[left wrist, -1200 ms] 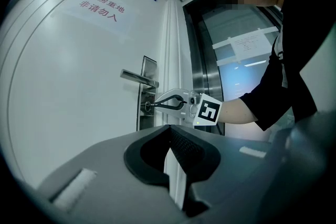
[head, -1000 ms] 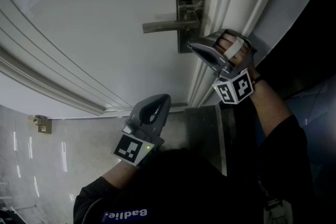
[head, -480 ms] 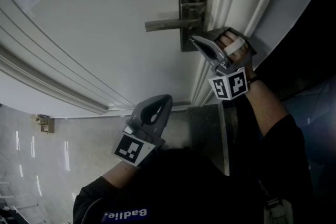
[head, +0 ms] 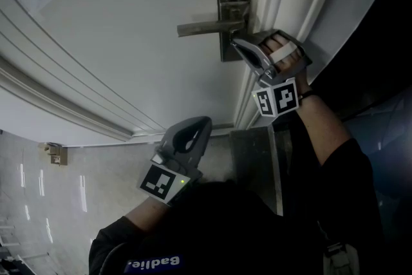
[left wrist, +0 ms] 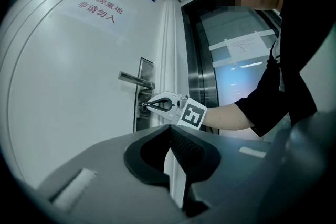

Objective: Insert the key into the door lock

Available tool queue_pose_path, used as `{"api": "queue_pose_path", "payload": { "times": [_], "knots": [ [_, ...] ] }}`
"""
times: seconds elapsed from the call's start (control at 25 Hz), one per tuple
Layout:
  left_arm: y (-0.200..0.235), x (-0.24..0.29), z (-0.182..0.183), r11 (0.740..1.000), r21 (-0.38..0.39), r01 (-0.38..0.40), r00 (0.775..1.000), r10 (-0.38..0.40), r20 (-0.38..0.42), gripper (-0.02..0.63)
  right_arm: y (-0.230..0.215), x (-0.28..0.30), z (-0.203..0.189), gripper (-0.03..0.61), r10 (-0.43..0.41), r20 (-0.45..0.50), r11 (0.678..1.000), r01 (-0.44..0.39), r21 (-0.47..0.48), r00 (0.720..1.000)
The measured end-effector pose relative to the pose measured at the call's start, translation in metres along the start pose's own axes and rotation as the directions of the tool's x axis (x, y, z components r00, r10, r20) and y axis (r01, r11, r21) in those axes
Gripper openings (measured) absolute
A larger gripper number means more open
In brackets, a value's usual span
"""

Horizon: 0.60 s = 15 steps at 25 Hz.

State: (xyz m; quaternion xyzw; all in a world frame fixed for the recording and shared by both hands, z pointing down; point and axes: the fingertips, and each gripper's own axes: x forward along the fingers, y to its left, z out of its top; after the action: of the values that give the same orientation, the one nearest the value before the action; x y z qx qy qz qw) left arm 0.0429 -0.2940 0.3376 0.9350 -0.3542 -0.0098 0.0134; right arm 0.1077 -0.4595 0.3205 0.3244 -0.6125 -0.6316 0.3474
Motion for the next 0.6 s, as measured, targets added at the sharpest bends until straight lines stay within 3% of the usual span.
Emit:
{"api": "queue_pose_path", "payload": {
  "times": [0.48,0.6],
  "knots": [
    [-0.011,-0.014,0.007,1.0,0.006,0.012,0.999,-0.012,0.03,0.015,0.002,0.004,-0.003,0.015,0.003,-0.051,0.999,-0.005,-0.032,0.999],
    [-0.012,-0.02,0.008,1.0,0.006,0.006,0.999,-0.006,0.033,0.015,0.004,0.004,0.0,0.07,0.01,-0.057,0.999,-0.013,-0.043,0.998]
  ]
}}
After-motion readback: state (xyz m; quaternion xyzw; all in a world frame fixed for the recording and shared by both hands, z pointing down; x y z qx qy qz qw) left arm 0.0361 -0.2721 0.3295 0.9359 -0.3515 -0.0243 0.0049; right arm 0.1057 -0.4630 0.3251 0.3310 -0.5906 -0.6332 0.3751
